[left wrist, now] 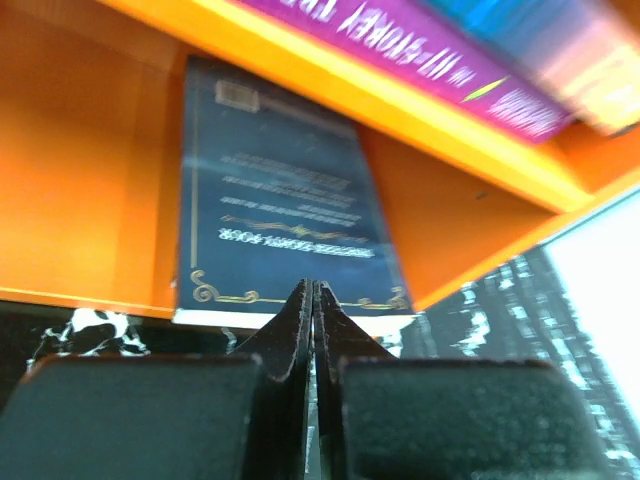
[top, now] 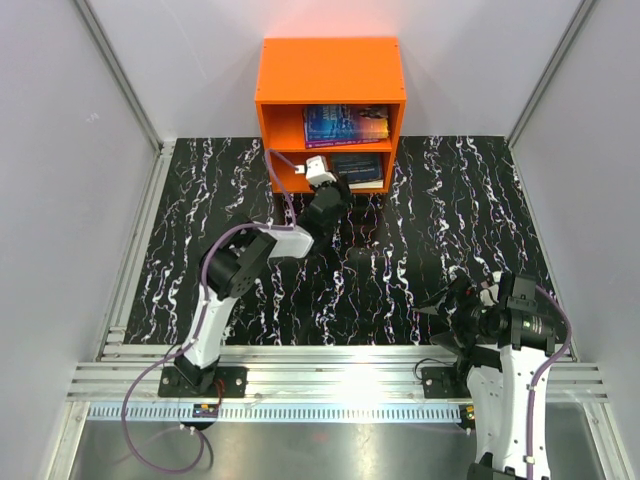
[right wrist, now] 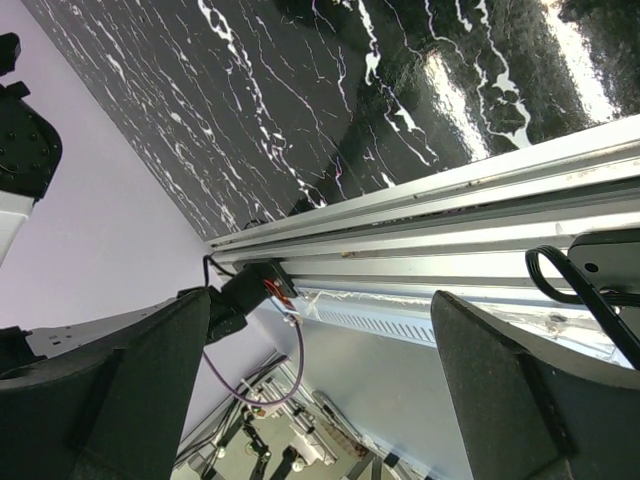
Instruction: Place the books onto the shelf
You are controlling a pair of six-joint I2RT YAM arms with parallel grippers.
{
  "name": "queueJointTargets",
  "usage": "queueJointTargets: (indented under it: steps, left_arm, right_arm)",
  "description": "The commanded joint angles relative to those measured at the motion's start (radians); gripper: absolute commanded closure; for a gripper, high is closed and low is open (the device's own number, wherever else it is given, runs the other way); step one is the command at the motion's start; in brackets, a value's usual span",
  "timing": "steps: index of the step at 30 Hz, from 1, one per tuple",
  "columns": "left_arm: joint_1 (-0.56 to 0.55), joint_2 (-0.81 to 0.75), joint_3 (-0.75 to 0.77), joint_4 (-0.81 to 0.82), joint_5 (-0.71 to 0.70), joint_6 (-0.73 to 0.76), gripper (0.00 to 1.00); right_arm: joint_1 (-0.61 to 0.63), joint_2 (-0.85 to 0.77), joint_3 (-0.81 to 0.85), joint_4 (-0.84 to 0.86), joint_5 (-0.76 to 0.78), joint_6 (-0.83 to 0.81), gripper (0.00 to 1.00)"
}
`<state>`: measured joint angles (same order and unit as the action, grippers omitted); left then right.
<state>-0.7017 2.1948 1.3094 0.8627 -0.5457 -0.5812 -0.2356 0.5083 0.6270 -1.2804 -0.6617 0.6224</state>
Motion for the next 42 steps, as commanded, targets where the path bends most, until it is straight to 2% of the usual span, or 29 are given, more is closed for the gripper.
queueJointTargets:
  steps: [1, 5, 9, 13, 17, 21, 28, 34, 38, 42]
  left_arm:
    - [0.002, -0.055, -0.041, 0.122, 0.007, -0.046, 1.00]
    - [0.008, 0.000, 0.013, 0.082, 0.033, -0.077, 1.00]
    - [0.045, 0.029, 0.094, -0.121, 0.105, -0.300, 1.00]
    - [0.039, 0.000, 0.080, -0.253, 0.112, -0.396, 1.00]
    - [0.034, 0.011, 0.093, -0.310, 0.090, -0.405, 1.00]
    - [0.039, 0.039, 0.171, -0.437, 0.076, -0.387, 1.00]
    - [0.047, 0.075, 0.237, -0.517, 0.038, -0.410, 1.00]
    - [0.047, 0.147, 0.438, -0.757, 0.032, -0.419, 1.00]
    - [0.056, 0.193, 0.513, -0.803, 0.030, -0.451, 1.00]
    - [0.070, 0.244, 0.640, -0.821, 0.027, -0.411, 1.00]
  right_arm:
    - [0.005, -0.013, -0.030, -0.212, 0.034, 0.005, 0.00]
    - [0.005, -0.017, -0.030, -0.218, 0.039, 0.007, 0.00]
    - [0.005, -0.031, -0.030, -0.231, 0.040, 0.011, 0.00]
    - [0.005, -0.039, -0.036, -0.229, 0.042, 0.017, 0.00]
    - [0.005, -0.031, -0.039, -0.211, 0.037, 0.025, 0.00]
    - [0.005, -0.024, -0.047, -0.194, 0.036, 0.027, 0.00]
    - [0.005, -0.002, -0.053, -0.175, 0.036, 0.020, 0.00]
    - [0.005, 0.042, -0.052, -0.139, 0.033, 0.014, 0.00]
    - [0.005, 0.062, -0.056, -0.120, 0.033, 0.008, 0.00]
    - [0.005, 0.068, -0.070, -0.105, 0.030, 0.004, 0.00]
